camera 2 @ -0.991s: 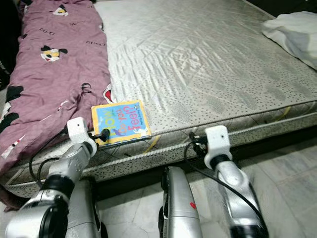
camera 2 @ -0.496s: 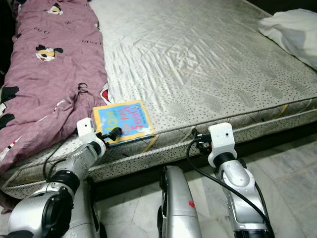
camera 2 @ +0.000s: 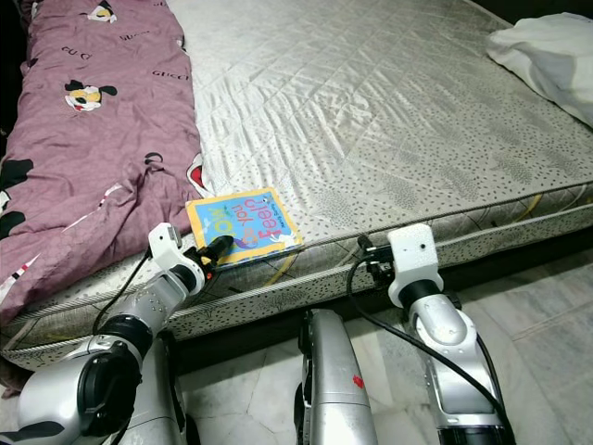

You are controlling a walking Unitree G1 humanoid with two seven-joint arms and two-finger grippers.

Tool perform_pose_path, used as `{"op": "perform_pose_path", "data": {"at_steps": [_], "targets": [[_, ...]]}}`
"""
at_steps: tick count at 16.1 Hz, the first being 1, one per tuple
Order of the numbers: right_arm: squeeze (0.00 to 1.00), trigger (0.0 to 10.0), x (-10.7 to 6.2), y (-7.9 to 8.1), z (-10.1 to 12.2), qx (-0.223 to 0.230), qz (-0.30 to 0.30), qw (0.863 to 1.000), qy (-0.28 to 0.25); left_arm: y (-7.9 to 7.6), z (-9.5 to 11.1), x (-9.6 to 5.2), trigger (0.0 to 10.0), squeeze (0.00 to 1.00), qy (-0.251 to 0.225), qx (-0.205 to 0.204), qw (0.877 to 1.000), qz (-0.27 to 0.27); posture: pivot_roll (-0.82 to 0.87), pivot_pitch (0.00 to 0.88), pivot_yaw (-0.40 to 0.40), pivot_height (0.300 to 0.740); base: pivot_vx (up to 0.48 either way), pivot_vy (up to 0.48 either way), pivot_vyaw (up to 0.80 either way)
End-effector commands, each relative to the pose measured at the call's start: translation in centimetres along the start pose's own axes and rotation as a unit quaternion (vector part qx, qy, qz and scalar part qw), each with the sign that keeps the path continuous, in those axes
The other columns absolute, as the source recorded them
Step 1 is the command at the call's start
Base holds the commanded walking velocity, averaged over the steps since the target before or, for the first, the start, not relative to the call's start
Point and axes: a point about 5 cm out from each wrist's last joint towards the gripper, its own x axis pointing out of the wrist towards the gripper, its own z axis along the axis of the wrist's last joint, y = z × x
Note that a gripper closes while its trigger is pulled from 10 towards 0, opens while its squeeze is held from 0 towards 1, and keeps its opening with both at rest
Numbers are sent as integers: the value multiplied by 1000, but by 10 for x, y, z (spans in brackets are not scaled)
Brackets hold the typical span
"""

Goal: Clean up the room

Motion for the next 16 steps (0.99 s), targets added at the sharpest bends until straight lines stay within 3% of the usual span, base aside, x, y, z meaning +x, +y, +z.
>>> {"op": "perform_pose_path", "data": {"at_steps": [1,8,15,16], "targets": [[0,10000,2,-2,5,-7,-4,1000,-10,0,-1,0,0,0,4,-17,1000,2,-158,61,-44,485,0,0,0],[0,10000,12,2,9,-13,5,1000,-22,-3,2,2,0,0,-10,-41,999,-11,-144,43,-51,485,0,0,0],[0,10000,16,5,9,-13,3,1000,-28,-2,2,2,0,0,-17,-38,999,-6,-135,16,-44,485,0,0,0],[0,10000,20,8,11,-10,6,999,-33,-3,8,2,0,0,-35,-26,999,-6,-124,0,-38,485,0,0,0]]}}
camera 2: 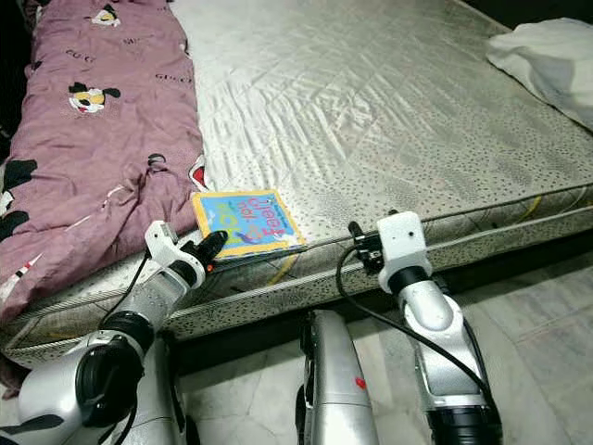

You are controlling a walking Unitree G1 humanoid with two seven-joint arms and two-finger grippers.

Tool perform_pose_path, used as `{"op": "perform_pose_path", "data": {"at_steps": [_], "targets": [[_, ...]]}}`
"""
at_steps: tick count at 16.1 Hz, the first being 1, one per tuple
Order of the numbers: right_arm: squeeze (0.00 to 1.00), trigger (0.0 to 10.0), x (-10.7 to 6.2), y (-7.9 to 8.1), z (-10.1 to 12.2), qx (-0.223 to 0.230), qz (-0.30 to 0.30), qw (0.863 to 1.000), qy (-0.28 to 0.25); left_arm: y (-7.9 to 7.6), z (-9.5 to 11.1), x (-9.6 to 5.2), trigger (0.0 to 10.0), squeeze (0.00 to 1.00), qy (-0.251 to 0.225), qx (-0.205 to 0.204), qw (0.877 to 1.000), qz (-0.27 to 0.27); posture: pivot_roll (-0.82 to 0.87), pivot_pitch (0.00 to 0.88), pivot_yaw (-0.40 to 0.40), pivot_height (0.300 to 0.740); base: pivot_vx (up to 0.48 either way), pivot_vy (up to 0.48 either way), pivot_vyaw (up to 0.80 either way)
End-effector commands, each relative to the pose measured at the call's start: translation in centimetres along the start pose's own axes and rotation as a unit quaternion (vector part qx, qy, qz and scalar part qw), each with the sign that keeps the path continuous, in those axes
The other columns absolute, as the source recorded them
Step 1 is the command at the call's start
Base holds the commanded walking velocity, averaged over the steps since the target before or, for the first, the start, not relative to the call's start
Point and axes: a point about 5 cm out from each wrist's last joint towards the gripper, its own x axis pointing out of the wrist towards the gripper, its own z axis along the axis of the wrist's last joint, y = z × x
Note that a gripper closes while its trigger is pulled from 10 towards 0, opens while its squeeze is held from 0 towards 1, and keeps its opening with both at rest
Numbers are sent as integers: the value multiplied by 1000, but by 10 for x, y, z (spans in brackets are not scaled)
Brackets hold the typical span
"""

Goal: Clean up the room

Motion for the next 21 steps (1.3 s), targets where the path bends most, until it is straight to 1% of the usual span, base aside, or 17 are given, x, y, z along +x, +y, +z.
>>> {"op": "perform_pose_path", "data": {"at_steps": [1,2,3,4,5,7,8,9,10,11,12,14,15,16,18,21], "targets": [[0,10000,4,1,2,0,1,1000,-5,1,7,0,0,0,-16,26,999,9,-121,0,-36,485,0,0,0],[0,10000,8,2,3,3,1,1000,-9,-1,13,1,0,0,-31,44,999,8,-113,0,-32,485,0,0,0],[0,10000,14,5,6,27,-2,1000,-15,-8,25,2,0,0,-55,70,996,-7,-96,0,-19,485,0,0,0],[0,10000,16,7,7,44,-4,999,-16,-11,31,3,0,0,-64,93,994,-13,-89,0,-14,485,0,0,0],[0,10000,21,10,7,88,-12,996,-12,-22,45,3,0,0,-87,155,983,-36,-72,0,-3,485,0,0,0],[0,10000,27,16,5,145,-17,989,-8,-36,60,-2,0,0,-113,241,962,-65,-41,0,12,485,0,0,0],[0,10000,30,21,5,163,-14,986,-9,-41,64,-7,0,0,-124,275,950,-73,-30,0,18,485,0,0,0],[0,10000,33,26,6,177,-10,984,-14,-43,62,-15,0,0,-129,298,943,-78,-22,0,24,485,0,0,0],[0,10000,34,30,7,182,-7,983,-18,-43,61,-20,0,0,-130,309,939,-80,-13,0,29,485,0,0,0],[0,10000,37,35,9,194,-4,981,-27,-43,56,-30,0,0,-129,323,934,-83,-3,0,35,485,0,0,0],[0,10000,39,36,10,200,-8,979,-31,-42,51,-37,0,0,-127,332,932,-76,1,0,38,485,0,0,0],[0,10000,41,35,11,207,-16,978,-35,-40,46,-43,0,0,-128,342,929,-62,6,0,38,485,0,0,0],[0,10000,43,33,12,208,-18,977,-39,-40,43,-42,4824,0,-126,348,927,-57,11,0,36,489,0,0,0],[0,10000,44,33,12,208,-17,977,-41,-42,42,-41,10000,0,-125,353,925,-56,11,0,35,494,0,0,0],[0,10000,47,33,13,211,-19,976,-46,-53,43,-39,10000,0,-125,369,919,-59,7,0,40,514,0,0,0],[0,10000,49,34,15,213,-20,976,-51,-56,43,-38,10000,0,-123,370,919,-55,3,0,45,533,0,0,0]]}}
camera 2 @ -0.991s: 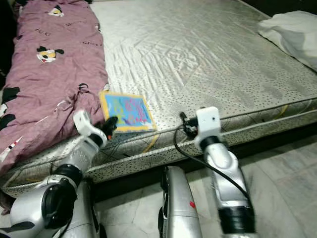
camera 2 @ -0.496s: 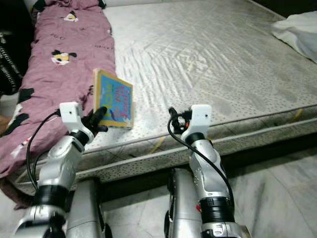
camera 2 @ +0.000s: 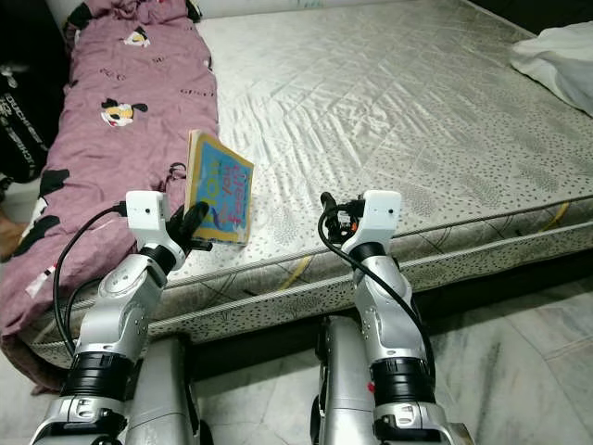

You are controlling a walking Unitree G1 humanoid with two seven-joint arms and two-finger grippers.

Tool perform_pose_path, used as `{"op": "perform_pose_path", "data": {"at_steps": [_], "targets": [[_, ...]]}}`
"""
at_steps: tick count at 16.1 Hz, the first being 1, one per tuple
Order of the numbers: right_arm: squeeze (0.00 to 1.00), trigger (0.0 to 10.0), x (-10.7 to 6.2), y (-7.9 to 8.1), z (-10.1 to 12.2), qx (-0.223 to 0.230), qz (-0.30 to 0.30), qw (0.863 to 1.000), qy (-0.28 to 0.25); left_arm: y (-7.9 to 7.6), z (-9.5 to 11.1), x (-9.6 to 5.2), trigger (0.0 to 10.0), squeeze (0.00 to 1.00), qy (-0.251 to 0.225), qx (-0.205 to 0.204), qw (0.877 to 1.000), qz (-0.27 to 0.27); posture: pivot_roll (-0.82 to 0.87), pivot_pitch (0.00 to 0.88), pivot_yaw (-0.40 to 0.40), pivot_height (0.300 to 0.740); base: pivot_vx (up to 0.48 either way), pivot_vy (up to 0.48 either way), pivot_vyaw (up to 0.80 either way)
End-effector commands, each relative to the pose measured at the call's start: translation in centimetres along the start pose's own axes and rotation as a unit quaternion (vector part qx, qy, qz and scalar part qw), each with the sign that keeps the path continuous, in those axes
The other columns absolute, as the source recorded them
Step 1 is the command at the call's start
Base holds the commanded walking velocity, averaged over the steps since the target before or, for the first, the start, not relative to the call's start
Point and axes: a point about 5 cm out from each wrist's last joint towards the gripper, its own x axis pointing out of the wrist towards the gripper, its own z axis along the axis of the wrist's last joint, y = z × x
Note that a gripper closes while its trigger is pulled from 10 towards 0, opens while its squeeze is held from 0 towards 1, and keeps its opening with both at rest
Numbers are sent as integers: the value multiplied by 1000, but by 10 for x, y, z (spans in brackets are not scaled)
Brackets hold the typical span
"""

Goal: Clean up the room

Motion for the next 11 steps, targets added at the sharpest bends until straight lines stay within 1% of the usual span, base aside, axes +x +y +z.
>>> {"op": "perform_pose_path", "data": {"at_steps": [1,11], "targets": [[0,10000,3,2,5,4,0,1000,-11,-3,13,3,10000,0,-20,15,1000,-7,3,0,45,533,0,0,0],[0,10000,3,2,5,4,0,1000,-11,-3,13,3,10000,0,-20,15,1000,-7,3,0,45,533,0,0,0]]}}
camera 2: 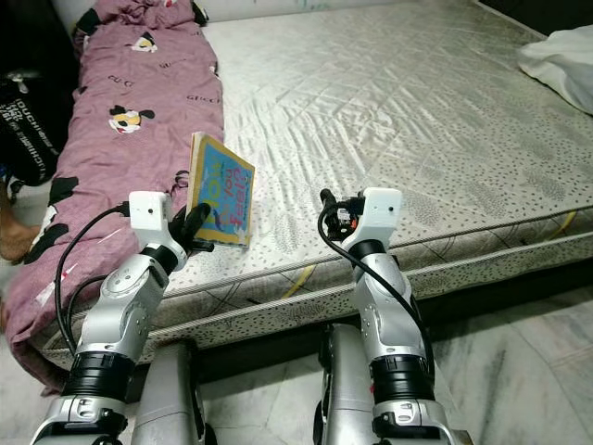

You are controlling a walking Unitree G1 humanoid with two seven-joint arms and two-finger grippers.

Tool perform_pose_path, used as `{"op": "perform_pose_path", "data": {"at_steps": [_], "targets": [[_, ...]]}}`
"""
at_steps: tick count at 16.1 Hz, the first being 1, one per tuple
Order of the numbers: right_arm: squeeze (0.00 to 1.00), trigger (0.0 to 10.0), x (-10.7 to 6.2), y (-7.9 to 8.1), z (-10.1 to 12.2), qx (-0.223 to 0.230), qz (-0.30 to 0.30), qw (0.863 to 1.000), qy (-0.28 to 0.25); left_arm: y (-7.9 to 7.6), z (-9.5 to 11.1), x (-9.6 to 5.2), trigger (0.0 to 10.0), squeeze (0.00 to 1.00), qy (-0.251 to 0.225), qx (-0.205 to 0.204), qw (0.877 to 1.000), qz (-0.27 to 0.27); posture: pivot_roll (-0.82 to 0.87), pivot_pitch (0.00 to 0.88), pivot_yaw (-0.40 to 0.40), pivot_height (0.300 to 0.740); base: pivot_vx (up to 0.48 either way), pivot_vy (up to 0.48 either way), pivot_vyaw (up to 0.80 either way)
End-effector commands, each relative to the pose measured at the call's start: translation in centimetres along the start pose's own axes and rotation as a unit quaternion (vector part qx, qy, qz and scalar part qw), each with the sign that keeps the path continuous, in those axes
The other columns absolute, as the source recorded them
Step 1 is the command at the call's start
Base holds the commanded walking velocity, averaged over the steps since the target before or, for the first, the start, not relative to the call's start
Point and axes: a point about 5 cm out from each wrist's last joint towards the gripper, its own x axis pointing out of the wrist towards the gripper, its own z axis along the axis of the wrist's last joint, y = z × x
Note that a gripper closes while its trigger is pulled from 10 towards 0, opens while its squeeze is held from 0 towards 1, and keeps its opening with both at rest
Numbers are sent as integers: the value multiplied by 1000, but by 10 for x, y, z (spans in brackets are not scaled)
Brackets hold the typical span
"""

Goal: Clean up the room

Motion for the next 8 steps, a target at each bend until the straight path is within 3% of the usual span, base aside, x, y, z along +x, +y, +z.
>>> {"op": "perform_pose_path", "data": {"at_steps": [1,8], "targets": [[0,10000,2,1,2,3,-2,1000,-4,-1,14,2,10000,0,-24,12,1000,-3,3,0,45,533,0,0,0],[0,10000,6,-5,0,-18,-33,999,-13,-6,10,7,10000,0,-17,24,1000,9,-9,0,51,552,0,0,0]]}}
